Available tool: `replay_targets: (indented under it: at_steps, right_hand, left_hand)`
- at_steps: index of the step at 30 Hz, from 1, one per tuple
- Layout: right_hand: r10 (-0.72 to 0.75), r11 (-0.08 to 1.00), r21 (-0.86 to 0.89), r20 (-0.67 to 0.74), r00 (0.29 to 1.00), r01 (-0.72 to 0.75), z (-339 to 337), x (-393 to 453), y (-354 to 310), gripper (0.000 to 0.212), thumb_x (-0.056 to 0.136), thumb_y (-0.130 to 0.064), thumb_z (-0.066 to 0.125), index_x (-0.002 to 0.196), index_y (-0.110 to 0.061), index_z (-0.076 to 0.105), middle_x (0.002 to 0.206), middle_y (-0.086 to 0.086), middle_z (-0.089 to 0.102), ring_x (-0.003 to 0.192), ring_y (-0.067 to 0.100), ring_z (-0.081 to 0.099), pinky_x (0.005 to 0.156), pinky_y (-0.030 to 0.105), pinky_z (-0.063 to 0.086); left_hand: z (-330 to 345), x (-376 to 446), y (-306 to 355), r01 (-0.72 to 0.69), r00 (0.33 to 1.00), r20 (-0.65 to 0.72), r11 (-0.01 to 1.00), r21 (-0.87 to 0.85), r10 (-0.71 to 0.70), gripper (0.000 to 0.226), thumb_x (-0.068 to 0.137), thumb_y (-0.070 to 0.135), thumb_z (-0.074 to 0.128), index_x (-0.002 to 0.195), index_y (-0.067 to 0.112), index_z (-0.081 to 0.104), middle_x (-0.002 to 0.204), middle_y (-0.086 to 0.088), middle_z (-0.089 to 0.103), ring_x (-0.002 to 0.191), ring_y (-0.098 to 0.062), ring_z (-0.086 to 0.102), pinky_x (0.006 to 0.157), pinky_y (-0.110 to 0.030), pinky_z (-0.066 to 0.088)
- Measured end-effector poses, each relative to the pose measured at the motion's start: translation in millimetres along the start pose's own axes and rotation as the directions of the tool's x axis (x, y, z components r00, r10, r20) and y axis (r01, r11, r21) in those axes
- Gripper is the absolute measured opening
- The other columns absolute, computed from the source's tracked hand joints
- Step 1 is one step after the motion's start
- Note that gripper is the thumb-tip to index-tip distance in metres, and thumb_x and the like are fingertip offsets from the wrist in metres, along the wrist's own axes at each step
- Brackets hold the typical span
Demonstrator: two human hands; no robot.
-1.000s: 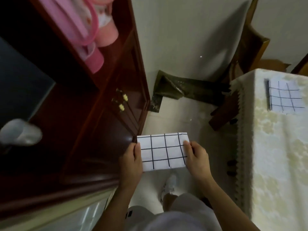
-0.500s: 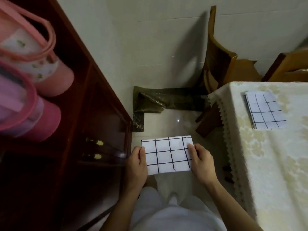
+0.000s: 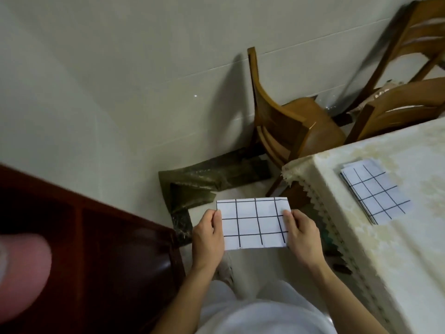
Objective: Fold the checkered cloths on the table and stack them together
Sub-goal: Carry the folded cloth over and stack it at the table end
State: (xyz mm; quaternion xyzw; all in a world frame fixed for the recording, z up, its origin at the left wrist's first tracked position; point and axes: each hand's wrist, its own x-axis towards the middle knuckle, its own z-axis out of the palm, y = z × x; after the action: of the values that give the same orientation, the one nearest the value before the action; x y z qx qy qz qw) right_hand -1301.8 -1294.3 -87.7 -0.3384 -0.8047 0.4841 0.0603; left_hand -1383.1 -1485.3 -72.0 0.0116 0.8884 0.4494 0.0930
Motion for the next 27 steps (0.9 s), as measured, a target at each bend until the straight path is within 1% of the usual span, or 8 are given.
replay_targets:
  at_steps: [3,7,10,13,15,17,20,27]
  right_hand:
    - [0.044,0.999,0.026,-0.064,0.997,-0.043,6,12,-15,0.04,0.104,-0.035,0.047,0.075,-0.009,0.057,0.063,0.004,0.054,0.059,0.021,0.048,0.054,0.034,0.033]
    - [0.105,0.993,0.073,-0.139,0.985,-0.096,-3,20,-22,0.04,0.104,-0.03,0.047,0.069,-0.011,0.051,0.059,-0.002,0.049,0.052,0.009,0.041,0.05,0.024,0.03]
    - [0.176,0.983,0.09,-0.222,0.959,-0.16,-14,27,-12,0.039,0.104,-0.036,0.046,0.074,-0.012,0.057,0.065,0.003,0.058,0.058,0.016,0.049,0.052,0.03,0.034]
    - [0.25,0.965,0.149,-0.285,0.925,-0.215,-28,29,0,0.037,0.104,-0.038,0.046,0.081,-0.015,0.062,0.071,0.003,0.062,0.065,0.018,0.055,0.058,0.044,0.043]
    - [0.291,0.951,0.197,-0.32,0.902,-0.237,-39,29,7,0.035,0.104,-0.04,0.045,0.085,-0.017,0.064,0.075,0.001,0.065,0.067,0.017,0.058,0.06,0.045,0.046]
    - [0.334,0.934,0.251,-0.351,0.875,-0.255,-53,32,16,0.035,0.104,-0.041,0.045,0.089,-0.016,0.065,0.078,-0.001,0.067,0.07,0.014,0.06,0.06,0.04,0.048]
    - [0.367,0.922,0.282,-0.425,0.828,-0.264,-78,39,33,0.038,0.104,-0.038,0.045,0.082,-0.013,0.063,0.072,0.004,0.063,0.065,0.016,0.055,0.055,0.031,0.039]
    - [0.461,0.877,0.379,-0.493,0.737,-0.295,-130,54,70,0.041,0.104,-0.04,0.044,0.077,-0.011,0.057,0.07,0.011,0.058,0.065,0.022,0.051,0.057,0.036,0.038]
  left_hand:
    - [-1,38,9,-0.079,0.994,0.069,0.997,0.005,0.079,0.038,0.104,0.019,0.048,0.067,0.026,0.042,0.053,0.009,0.04,0.054,-0.001,0.048,0.048,-0.015,0.032]
    - [13,67,21,-0.112,0.975,0.196,0.994,0.003,0.11,0.028,0.104,0.023,0.046,0.078,0.015,0.053,0.062,0.015,0.047,0.057,0.007,0.052,0.051,-0.007,0.037]
    - [36,83,32,-0.141,0.939,0.316,0.99,-0.009,0.137,0.027,0.104,0.029,0.043,0.092,0.012,0.061,0.08,0.009,0.063,0.071,0.004,0.061,0.055,-0.007,0.044]
    - [61,94,48,-0.197,0.893,0.418,0.98,0.025,0.169,0.027,0.104,0.034,0.04,0.097,0.015,0.059,0.09,0.004,0.068,0.08,-0.003,0.066,0.056,-0.011,0.049]
    - [78,99,63,-0.247,0.854,0.481,0.968,0.042,0.197,0.028,0.104,0.036,0.039,0.097,0.017,0.058,0.091,0.005,0.068,0.081,-0.003,0.067,0.056,-0.014,0.052]
    - [98,101,79,-0.292,0.816,0.532,0.955,0.043,0.226,0.027,0.104,0.037,0.039,0.097,0.018,0.058,0.089,0.007,0.067,0.079,-0.001,0.067,0.055,-0.013,0.05]
    - [130,99,106,-0.341,0.774,0.577,0.939,0.036,0.259,0.025,0.104,0.033,0.04,0.094,0.018,0.056,0.085,0.009,0.065,0.073,0.001,0.065,0.051,-0.009,0.046]
    - [200,88,164,-0.43,0.681,0.653,0.903,-0.011,0.332,0.022,0.105,0.029,0.042,0.09,0.021,0.058,0.081,0.01,0.065,0.075,0.006,0.062,0.054,-0.011,0.046]
